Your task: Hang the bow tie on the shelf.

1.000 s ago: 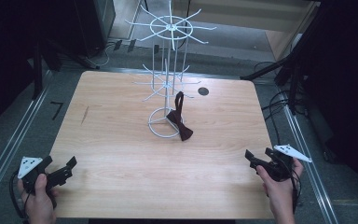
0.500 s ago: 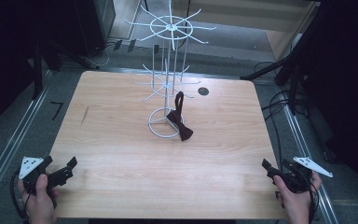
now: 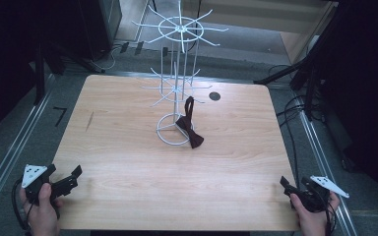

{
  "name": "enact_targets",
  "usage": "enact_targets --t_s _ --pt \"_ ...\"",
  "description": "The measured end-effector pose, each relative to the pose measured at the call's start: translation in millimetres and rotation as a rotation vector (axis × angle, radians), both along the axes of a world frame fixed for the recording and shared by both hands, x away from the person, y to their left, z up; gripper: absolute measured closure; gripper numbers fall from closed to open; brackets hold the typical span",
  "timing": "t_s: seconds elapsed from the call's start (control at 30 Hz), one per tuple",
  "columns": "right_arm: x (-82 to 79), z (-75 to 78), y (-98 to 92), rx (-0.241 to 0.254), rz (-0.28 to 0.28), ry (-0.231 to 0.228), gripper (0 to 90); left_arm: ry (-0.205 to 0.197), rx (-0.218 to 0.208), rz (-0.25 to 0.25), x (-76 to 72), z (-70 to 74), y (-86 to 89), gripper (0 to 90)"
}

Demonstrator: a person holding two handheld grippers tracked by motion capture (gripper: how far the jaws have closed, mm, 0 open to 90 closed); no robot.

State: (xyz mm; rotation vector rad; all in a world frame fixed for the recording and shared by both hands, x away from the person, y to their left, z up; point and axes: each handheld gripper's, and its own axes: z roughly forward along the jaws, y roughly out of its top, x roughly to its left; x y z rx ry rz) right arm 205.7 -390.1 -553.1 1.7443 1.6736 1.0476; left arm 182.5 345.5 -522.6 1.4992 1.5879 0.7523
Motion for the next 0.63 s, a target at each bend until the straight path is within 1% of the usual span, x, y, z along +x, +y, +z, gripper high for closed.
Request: enact_targets --t_s 0.03,0.07,0.1,0.13,0.2,0.3,0.37,0.47,0.57,0.63 --pt "0.1 0.3 2.8 -0.019 0.007 -0.007 13.8 -0.001 0.001 -0.001 0.0 0.0 -0.2 8.6" --pt "-0.4 1.2 5.1 -0.044 0.016 -0.025 13.9 -0.001 0.003 -0.003 0.0 0.1 -0.3 8.5" --pt "-0.5 1.1 7.3 -0.047 0.03 -0.029 13.9 0.0 0.003 -0.003 0.0 0.0 -0.5 8.6" --pt "0.4 1.0 9.1 -0.054 0.04 -0.022 13.9 0.001 0.004 -0.006 0.2 0.0 -0.7 8.6" --pt "1.1 1.0 9.6 -0.059 0.044 -0.035 14.1 0.003 0.014 -0.004 0.4 0.0 -1.7 8.6" --pt "1.0 0.8 7.5 -0.028 0.04 -0.035 14.0 0.006 0.027 -0.014 0.7 0.1 -3.1 8.5" --pt "0.5 0.8 5.6 -0.009 0.039 -0.04 14.0 0.006 0.028 -0.016 0.3 0.3 -2.9 8.5" --pt "0.4 0.5 2.6 0.022 0.034 -0.036 14.0 0.001 0.012 -0.016 -0.3 0.1 -0.2 8.4" --pt "0.6 0.2 1.1 0.036 0.036 -0.037 14.0 0.0 -0.01 -0.009 -0.6 0.1 2.5 8.4" --pt "0.8 0.2 0.7 0.042 0.041 -0.032 13.8 0.002 -0.008 -0.007 -0.3 0.0 2.6 8.4"
